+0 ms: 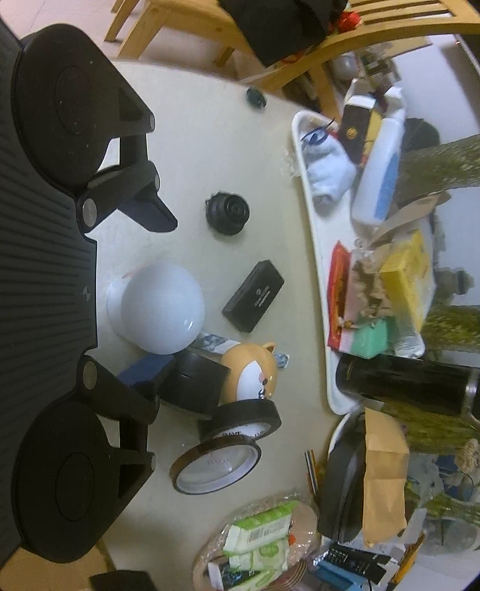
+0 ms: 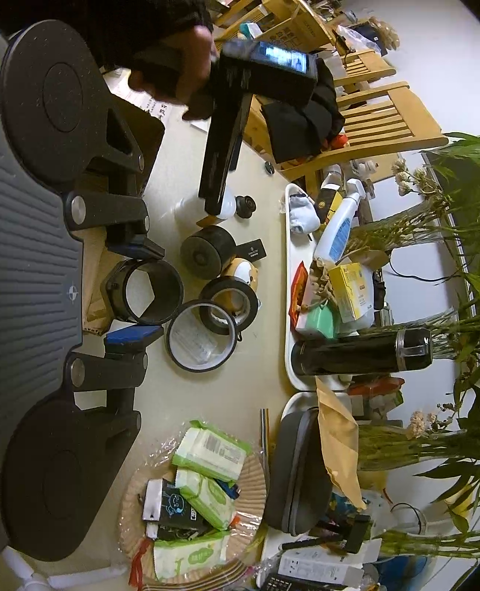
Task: Organize rigid objects
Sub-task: 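Grasp the white frosted globe with the left tool while the right tool holds the black ring, then carry the white globe with the left tool while the right tool carries the black ring to the box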
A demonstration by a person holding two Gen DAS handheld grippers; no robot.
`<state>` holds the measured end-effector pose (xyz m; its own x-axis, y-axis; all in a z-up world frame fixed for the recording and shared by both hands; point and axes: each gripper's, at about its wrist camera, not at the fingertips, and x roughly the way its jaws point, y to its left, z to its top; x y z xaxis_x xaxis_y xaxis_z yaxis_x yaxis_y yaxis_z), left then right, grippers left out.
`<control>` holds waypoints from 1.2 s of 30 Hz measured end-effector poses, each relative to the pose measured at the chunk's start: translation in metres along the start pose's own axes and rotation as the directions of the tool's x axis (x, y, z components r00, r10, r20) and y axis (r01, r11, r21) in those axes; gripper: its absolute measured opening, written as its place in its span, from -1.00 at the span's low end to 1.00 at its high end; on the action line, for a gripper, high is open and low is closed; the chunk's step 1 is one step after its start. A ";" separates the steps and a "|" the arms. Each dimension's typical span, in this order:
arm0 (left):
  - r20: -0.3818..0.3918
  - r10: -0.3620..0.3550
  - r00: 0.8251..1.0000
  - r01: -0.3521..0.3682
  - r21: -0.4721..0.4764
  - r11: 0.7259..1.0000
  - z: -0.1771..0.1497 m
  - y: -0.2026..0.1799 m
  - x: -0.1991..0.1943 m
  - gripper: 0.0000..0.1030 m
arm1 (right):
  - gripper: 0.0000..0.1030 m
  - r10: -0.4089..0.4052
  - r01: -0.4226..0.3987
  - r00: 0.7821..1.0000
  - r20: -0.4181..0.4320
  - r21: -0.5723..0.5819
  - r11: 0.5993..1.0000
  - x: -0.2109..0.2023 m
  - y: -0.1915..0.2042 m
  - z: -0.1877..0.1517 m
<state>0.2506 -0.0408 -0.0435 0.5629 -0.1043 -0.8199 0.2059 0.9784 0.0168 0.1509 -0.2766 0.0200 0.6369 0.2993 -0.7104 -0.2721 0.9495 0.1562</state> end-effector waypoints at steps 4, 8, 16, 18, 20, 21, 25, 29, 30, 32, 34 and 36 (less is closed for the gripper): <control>-0.024 -0.022 0.999 0.022 0.007 1.000 0.001 -0.004 0.011 0.04 | -0.21 0.004 -0.004 1.000 -0.001 0.004 1.000 0.000 -0.001 0.000; -0.036 -0.023 0.999 0.023 0.010 1.000 0.002 -0.005 0.012 0.03 | -0.21 0.008 -0.008 1.000 -0.001 0.010 1.000 0.001 -0.001 0.001; -0.025 -0.036 0.999 0.036 -0.003 0.999 0.005 -0.003 0.001 0.03 | -0.21 0.004 -0.004 1.000 -0.003 0.010 1.000 0.002 -0.001 0.001; -0.011 -0.037 0.999 0.037 -0.001 0.999 0.007 -0.003 -0.006 0.03 | -0.21 0.006 -0.006 1.000 -0.005 0.014 1.000 0.002 -0.001 0.001; 0.002 -0.039 0.999 0.039 0.004 0.999 0.010 -0.003 -0.014 0.03 | -0.21 0.009 -0.009 1.000 -0.005 0.016 1.000 0.002 -0.001 0.001; 0.010 -0.040 0.999 0.040 0.006 0.999 0.011 -0.004 -0.019 0.03 | -0.21 0.010 -0.010 1.000 -0.006 0.016 1.000 0.003 -0.001 0.000; 0.048 -0.045 0.998 0.044 0.022 0.999 0.016 -0.006 -0.040 0.03 | -0.21 0.014 -0.014 1.000 -0.008 0.022 1.000 0.003 -0.001 0.000; 0.084 -0.052 0.995 0.049 0.033 0.998 0.018 -0.009 -0.062 0.03 | -0.21 0.019 -0.019 1.000 -0.011 0.023 1.000 0.005 0.000 0.000; 0.092 -0.054 0.994 0.051 0.034 0.998 0.017 -0.010 -0.067 0.03 | -0.21 0.017 -0.017 1.000 -0.014 0.022 1.000 0.005 0.001 -0.001; 0.103 -0.060 0.993 0.057 0.035 0.998 0.016 -0.010 -0.077 0.03 | -0.21 0.011 -0.010 1.000 -0.017 0.018 1.000 0.006 0.001 -0.001; 0.112 -0.071 0.991 0.067 0.037 0.997 0.013 -0.010 -0.087 0.03 | -0.21 0.011 -0.011 1.000 -0.020 0.021 1.000 0.007 0.001 -0.001; 0.124 -0.087 0.988 0.083 0.041 0.996 0.009 -0.010 -0.097 0.03 | -0.21 0.011 -0.010 1.000 -0.022 0.025 1.000 0.007 0.001 -0.002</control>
<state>0.2012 -0.0419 0.0410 0.6378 -0.2109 -0.7408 0.2848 0.9582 -0.0275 0.1543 -0.2737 0.0138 0.6178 0.3073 -0.7238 -0.2603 0.9485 0.1806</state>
